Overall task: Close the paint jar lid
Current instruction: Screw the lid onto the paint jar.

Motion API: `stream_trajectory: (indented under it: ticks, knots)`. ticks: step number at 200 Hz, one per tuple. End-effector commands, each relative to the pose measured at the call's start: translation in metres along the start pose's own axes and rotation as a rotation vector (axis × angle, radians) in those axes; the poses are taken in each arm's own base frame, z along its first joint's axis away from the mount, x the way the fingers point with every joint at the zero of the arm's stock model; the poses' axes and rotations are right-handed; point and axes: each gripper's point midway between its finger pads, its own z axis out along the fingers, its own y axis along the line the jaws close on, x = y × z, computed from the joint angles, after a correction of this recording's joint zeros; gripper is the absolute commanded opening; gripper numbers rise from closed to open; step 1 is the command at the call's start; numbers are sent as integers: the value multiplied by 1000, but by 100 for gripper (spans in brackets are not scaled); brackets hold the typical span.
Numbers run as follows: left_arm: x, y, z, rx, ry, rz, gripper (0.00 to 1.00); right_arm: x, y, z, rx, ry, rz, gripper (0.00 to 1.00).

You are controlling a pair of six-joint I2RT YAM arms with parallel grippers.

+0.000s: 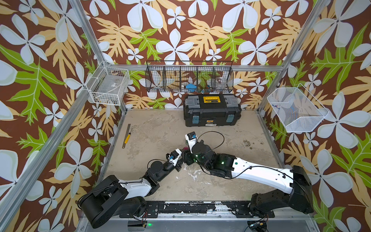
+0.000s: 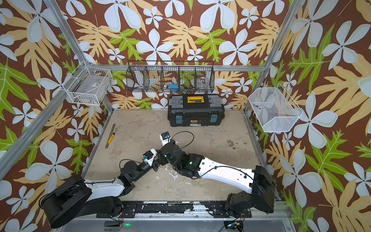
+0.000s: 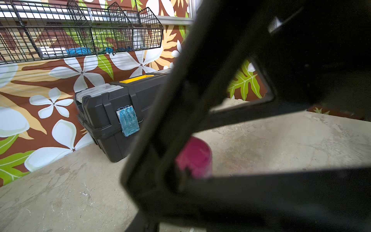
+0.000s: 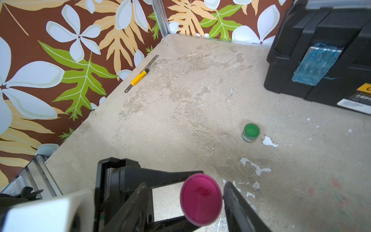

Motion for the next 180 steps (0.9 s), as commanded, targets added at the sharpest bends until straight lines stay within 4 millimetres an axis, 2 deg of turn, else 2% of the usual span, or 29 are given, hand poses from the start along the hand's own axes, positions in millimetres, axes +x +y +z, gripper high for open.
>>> stream_trajectory:
  ticks: [1, 22, 38, 62, 84, 94, 105, 137, 180]
  knots:
    - [-4, -1, 0, 7, -14, 0, 4, -15, -9, -7, 23, -27, -96, 64]
    - [-4, -1, 0, 7, -16, 1, 4, -31, -28, -9, -7, -22, -115, 66]
    - [-5, -1, 0, 6, -17, 2, 4, -45, -36, -15, -95, -32, -121, 67]
    - [-4, -1, -1, 6, -15, 2, 4, -58, -34, -29, -307, -81, -262, 70]
    - [-5, -1, 0, 8, -17, 2, 4, -63, -28, -48, -520, -139, -432, 74]
    - [-4, -2, 0, 10, -15, 0, 3, -60, -22, -59, -652, -177, -484, 85]
    - [-4, -2, 0, 12, -15, -1, 4, -59, -24, -63, -725, -227, -528, 91]
    - [-5, -2, 0, 12, -18, 0, 4, -35, -17, -58, -940, -238, -695, 90]
    - [-5, -2, 0, 10, -19, 2, 4, -13, -20, -25, -1048, -143, -747, 85]
